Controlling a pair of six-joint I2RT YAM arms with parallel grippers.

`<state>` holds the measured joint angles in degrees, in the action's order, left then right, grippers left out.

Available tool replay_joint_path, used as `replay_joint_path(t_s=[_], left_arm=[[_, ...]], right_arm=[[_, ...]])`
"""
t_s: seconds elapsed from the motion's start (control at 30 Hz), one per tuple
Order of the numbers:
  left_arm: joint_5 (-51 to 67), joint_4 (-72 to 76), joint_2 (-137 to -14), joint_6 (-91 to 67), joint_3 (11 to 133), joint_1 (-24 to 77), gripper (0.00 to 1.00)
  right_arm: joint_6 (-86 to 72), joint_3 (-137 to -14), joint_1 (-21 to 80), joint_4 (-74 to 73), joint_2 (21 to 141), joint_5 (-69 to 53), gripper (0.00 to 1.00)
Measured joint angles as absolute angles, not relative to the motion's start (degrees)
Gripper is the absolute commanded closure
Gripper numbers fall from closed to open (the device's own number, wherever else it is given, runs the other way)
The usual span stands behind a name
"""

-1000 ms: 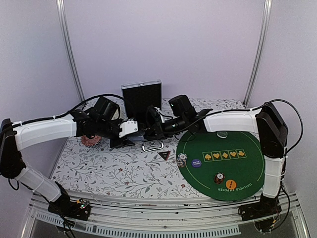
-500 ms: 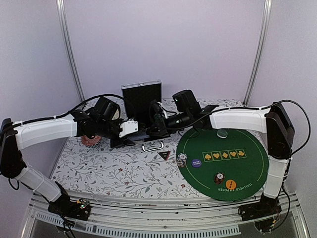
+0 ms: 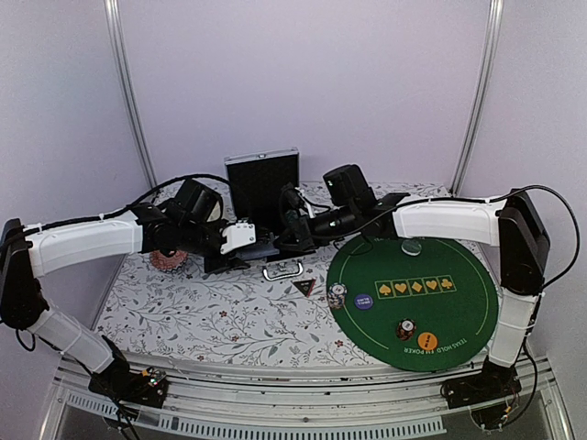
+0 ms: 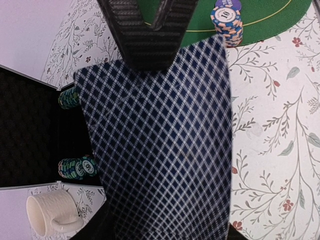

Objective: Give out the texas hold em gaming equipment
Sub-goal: Pick up the poker card from the face-down deck piles, then distribute the poker card in the big blind area.

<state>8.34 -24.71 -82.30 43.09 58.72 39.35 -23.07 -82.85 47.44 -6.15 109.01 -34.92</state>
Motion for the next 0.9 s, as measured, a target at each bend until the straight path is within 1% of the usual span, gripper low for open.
replay_joint_path(t_s=[0.2, 0.57, 0.73, 0.9], left_arm=[[8.3, -24.7, -82.3, 43.1, 58.7, 39.4, 0.52], [8.0, -24.7, -82.3, 43.1, 58.7, 39.4, 0.52], [8.0, -24.7, -82.3, 43.1, 58.6, 39.4, 0.52], [8.0, -24.8, -82.3, 43.0, 58.4, 39.4, 0.52]], right_arm=[[-23.0, -81.7, 46.8, -6.1, 108.2, -34.8, 0.98], [-22.8, -77.3, 43.4, -6.5, 102.4, -33.8, 0.98], [-21.3, -74.5, 39.6, -9.8, 96.7, -31.9, 0.98], [-19.2, -69.1, 32.1, -13.8, 87.2, -29.8, 0.98]])
